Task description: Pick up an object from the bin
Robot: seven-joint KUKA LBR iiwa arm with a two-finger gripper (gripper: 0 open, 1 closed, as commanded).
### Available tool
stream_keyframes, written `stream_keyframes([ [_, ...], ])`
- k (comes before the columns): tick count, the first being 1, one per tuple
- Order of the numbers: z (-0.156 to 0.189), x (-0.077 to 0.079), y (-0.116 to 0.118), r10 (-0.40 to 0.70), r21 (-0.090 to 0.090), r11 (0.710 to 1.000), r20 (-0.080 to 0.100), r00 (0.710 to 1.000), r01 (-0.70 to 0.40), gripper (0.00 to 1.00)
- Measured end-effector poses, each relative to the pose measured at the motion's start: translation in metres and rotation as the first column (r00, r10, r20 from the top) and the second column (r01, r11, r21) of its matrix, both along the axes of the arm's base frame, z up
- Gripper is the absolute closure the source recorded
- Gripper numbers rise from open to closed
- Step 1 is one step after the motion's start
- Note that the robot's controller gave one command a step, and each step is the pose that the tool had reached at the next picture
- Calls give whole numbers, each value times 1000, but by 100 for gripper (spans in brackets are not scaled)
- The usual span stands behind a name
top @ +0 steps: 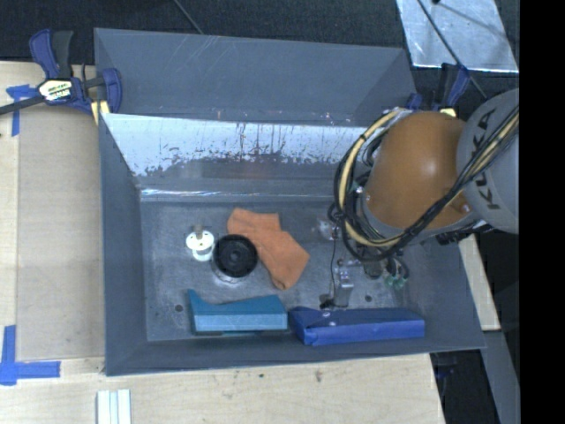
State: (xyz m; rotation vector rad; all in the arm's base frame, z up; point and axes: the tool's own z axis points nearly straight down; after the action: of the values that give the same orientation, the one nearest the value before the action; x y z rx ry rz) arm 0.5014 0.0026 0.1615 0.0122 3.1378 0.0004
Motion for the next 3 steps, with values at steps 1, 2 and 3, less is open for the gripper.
stream_keyframes([
  [1,28,5,11,146,1,989,-11,989,-146,0],
  [2,46,37,32,210,-3,978,13,978,-210,0],
  [3,-16,64,62,208,-1,978,3,978,-208,0],
])
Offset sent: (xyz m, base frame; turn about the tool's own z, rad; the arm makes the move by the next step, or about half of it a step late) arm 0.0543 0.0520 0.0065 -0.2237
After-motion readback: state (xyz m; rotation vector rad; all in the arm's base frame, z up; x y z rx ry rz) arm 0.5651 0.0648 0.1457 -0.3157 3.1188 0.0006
